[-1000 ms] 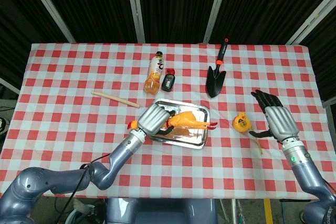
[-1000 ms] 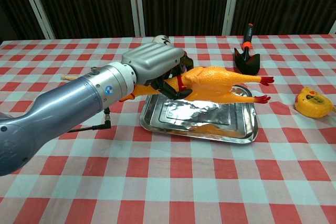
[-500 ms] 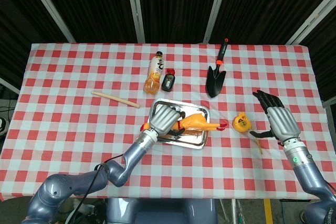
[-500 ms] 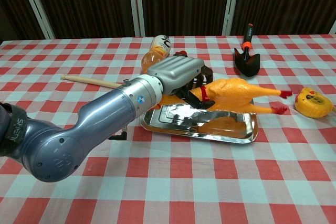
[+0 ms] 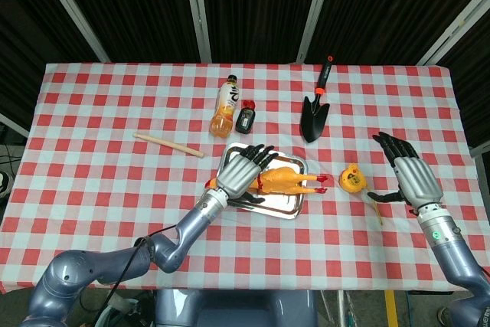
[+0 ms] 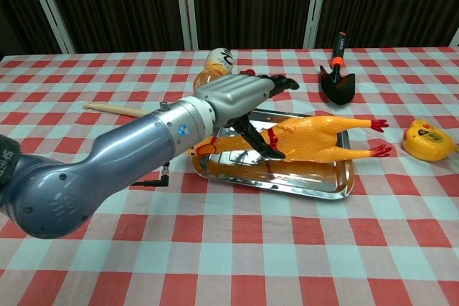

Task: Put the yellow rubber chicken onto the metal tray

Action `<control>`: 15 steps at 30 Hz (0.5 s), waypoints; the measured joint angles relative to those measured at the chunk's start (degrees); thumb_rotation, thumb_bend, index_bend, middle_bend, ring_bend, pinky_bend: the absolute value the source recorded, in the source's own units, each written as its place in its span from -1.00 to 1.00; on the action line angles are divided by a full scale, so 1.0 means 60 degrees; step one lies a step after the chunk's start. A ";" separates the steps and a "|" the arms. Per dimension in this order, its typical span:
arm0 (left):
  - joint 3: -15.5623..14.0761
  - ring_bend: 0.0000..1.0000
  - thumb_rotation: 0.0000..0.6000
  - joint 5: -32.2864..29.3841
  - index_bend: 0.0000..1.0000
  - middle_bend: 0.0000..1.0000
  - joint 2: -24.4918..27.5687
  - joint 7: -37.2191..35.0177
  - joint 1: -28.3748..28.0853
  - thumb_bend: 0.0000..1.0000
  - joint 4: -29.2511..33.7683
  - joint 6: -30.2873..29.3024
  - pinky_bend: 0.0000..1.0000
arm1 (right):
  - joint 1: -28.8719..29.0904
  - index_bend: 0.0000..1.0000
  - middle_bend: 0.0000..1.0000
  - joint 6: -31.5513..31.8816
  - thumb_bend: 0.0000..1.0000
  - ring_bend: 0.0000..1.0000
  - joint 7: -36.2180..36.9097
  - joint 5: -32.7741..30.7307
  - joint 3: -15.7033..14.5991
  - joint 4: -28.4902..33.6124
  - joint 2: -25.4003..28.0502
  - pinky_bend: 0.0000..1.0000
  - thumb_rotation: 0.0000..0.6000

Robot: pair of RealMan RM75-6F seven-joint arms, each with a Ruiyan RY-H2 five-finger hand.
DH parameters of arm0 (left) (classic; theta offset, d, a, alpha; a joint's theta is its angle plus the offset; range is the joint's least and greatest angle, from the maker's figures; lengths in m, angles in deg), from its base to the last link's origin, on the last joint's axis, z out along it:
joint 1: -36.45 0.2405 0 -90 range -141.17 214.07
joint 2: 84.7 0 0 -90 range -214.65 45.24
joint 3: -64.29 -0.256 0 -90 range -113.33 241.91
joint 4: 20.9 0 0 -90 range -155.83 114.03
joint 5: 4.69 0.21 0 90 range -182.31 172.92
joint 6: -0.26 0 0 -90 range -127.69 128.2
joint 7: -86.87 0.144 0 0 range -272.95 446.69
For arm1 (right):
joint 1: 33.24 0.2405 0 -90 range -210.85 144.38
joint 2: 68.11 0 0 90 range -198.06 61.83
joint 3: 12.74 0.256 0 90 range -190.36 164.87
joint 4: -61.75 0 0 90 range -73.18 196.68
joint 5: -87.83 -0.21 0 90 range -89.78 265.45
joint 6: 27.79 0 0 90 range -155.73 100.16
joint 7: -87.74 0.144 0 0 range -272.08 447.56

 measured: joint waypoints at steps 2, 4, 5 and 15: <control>-0.0012 -1.00 1.00 0.0069 -1.00 -0.95 0.0311 0.0021 0.0179 -0.86 0.0445 -0.0254 -0.77 | -0.0052 -1.00 -1.00 0.0092 -0.84 -1.00 0.0056 0.0025 0.0017 -0.0027 0.0021 -0.91 1.00; -0.0060 -1.00 1.00 0.0172 -1.00 -0.93 0.0788 0.0106 0.0479 -0.86 0.1087 -0.0708 -0.77 | -0.0149 -1.00 -1.00 0.0250 -0.83 -1.00 0.0159 0.0073 0.0032 -0.0089 0.0046 -0.91 1.00; -0.0091 -1.00 1.00 0.0202 -1.00 -0.92 0.1038 0.0175 0.0638 -0.86 0.1418 -0.0913 -0.77 | -0.0201 -1.00 -1.00 0.0328 -0.81 -1.00 0.0218 0.0096 0.0036 -0.0135 0.0051 -0.91 1.00; -0.0657 -1.00 1.00 -0.0124 -0.87 -0.86 0.5421 0.1196 0.3337 -0.86 0.6601 -0.3342 -0.77 | -0.0852 -1.00 -1.00 0.1355 -0.64 -1.00 -0.0307 0.0467 -0.0194 -0.0754 -0.0232 -0.91 1.00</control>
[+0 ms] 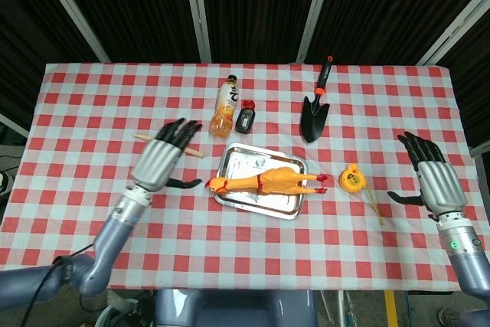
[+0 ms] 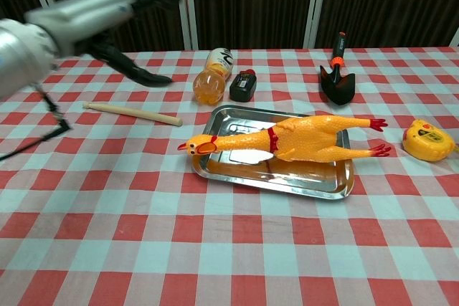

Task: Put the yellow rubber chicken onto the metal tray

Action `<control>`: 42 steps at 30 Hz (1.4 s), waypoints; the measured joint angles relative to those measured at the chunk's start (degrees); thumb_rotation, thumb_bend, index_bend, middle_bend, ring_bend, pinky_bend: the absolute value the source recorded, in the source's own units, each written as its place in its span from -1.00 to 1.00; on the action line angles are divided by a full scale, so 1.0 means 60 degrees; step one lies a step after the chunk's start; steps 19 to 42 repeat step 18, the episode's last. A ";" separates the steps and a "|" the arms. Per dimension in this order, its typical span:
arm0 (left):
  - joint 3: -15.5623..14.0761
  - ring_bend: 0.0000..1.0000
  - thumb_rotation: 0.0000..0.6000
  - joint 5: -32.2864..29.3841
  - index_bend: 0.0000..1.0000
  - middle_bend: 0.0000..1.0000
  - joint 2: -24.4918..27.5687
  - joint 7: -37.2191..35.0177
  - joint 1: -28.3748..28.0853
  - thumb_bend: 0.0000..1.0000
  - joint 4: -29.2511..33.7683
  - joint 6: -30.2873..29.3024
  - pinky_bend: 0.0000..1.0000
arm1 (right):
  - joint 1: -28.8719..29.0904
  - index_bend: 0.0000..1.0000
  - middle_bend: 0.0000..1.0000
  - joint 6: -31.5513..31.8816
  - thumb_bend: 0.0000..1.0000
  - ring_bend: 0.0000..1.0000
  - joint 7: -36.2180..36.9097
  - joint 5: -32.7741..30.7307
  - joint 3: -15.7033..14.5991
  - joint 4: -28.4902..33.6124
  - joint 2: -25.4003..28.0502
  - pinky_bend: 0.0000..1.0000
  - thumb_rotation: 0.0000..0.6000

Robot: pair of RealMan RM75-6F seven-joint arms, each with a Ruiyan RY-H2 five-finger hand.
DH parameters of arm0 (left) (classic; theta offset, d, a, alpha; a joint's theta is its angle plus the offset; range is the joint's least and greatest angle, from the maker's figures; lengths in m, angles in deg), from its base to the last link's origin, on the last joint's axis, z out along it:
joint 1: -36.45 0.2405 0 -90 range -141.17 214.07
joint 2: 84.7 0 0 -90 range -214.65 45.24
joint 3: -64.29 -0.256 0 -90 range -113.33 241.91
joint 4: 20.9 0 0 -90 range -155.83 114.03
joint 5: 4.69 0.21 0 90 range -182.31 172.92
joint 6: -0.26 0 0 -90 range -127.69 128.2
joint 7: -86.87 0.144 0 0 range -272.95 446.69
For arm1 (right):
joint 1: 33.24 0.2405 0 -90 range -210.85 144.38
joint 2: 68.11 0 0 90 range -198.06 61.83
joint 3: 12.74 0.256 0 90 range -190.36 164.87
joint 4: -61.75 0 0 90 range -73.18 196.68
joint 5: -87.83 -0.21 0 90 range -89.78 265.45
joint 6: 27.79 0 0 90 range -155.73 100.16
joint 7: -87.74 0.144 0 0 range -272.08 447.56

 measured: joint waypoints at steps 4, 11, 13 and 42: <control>-0.0568 -1.00 1.00 0.0020 -0.85 -0.85 0.1576 0.0044 0.1506 -0.86 0.1007 -0.1278 -0.77 | -0.0403 -1.00 -1.00 0.0552 -0.64 -1.00 -0.0604 0.0038 -0.0160 -0.0119 -0.0172 -0.91 1.00; -0.1764 -1.00 1.00 0.0488 -0.82 -0.83 0.2520 -0.0733 0.3536 -0.86 0.1156 -0.2795 -0.77 | -0.1044 -1.00 -1.00 0.1408 -0.64 -1.00 -0.1592 0.0164 -0.0456 -0.0120 -0.0389 -0.91 1.00; -0.2026 -1.00 1.00 0.0654 -0.82 -0.83 0.2566 -0.1005 0.3936 -0.86 0.0956 -0.2959 -0.77 | -0.1280 -1.00 -1.00 0.1644 -0.64 -1.00 -0.1873 0.0185 -0.0558 -0.0050 -0.0444 -0.91 1.00; -0.2187 -1.00 1.00 0.1055 -0.81 -0.83 0.2410 -0.1487 0.4589 -0.86 0.0441 -0.3423 -0.77 | -0.1774 -1.00 -1.00 0.2252 -0.64 -1.00 -0.2249 0.0309 -0.0742 0.0099 -0.0642 -0.93 1.00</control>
